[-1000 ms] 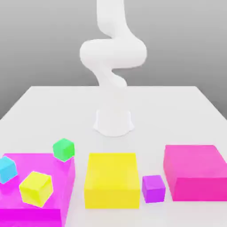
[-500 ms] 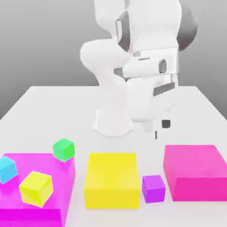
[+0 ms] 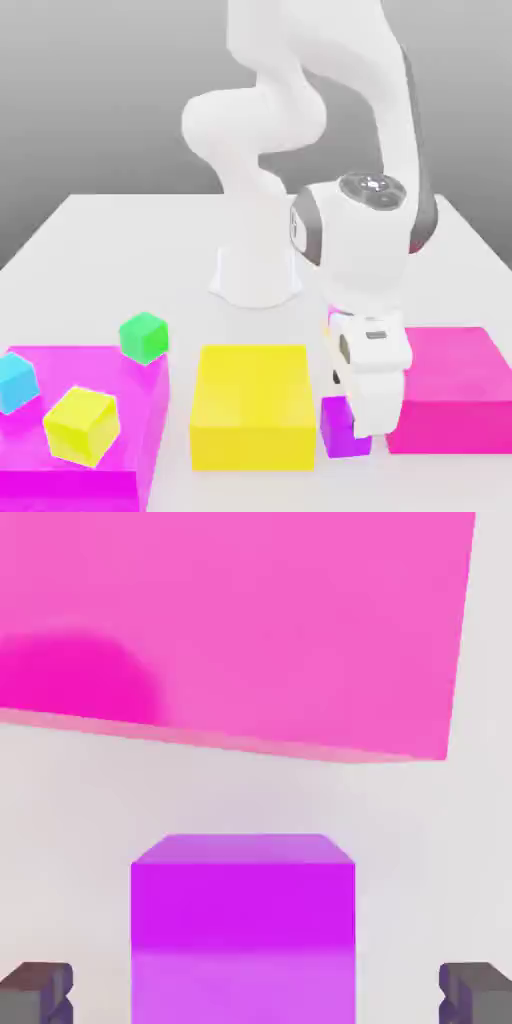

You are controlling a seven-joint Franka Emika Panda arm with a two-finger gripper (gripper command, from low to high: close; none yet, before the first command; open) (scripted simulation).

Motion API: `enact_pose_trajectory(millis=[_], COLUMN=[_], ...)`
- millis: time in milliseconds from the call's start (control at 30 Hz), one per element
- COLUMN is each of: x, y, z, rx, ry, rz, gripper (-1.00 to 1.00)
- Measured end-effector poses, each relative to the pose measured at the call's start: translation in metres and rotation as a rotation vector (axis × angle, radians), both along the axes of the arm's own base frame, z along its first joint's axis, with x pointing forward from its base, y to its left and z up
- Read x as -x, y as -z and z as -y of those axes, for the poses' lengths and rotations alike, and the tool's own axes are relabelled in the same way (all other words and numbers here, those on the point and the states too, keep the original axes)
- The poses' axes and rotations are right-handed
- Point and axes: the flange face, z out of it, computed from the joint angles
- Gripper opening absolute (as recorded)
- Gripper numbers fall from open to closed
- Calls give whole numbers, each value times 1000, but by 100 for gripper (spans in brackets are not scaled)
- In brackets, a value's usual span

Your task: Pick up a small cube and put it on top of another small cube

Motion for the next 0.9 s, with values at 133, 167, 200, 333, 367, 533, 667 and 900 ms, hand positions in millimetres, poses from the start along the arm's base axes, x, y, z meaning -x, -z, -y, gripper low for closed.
enact_pose_trajectory(millis=[133,167,200,333,367,533,667,900], x=[1,1,1,0,-1,-2,-53,-87], y=[6,6,6,-10,-20,-52,-79,-134], z=[0,0,0,0,0,-9,38,212], rx=[0,0,0,1,1,9,34,44], ry=[0,0,0,-1,-1,-35,165,786], rz=[-2,-2,-3,-2,-2,-15,-5,15], gripper=[-100,-100,-100,-100,-100,-100,-100,-100])
